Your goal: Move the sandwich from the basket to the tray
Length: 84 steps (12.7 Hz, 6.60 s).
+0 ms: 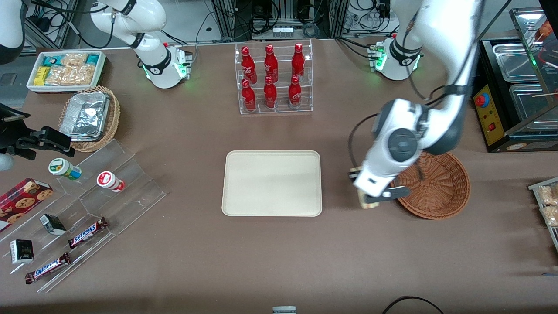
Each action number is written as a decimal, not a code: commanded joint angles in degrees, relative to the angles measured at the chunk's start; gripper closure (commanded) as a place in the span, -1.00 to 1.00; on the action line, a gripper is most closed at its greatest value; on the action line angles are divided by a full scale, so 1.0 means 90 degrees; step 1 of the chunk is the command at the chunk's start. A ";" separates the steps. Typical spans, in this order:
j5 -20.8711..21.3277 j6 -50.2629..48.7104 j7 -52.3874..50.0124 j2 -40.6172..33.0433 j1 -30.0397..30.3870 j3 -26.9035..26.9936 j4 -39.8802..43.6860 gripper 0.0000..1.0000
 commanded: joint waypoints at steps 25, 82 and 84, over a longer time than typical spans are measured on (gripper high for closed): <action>-0.0308 -0.0469 -0.0724 0.0456 -0.0378 0.0366 0.1643 -1.00; 0.0064 -0.3186 0.2323 -0.3168 0.3256 -0.1040 0.0344 -1.00; 0.0053 -0.3205 0.2372 -0.3120 0.3257 -0.1031 0.0344 -1.00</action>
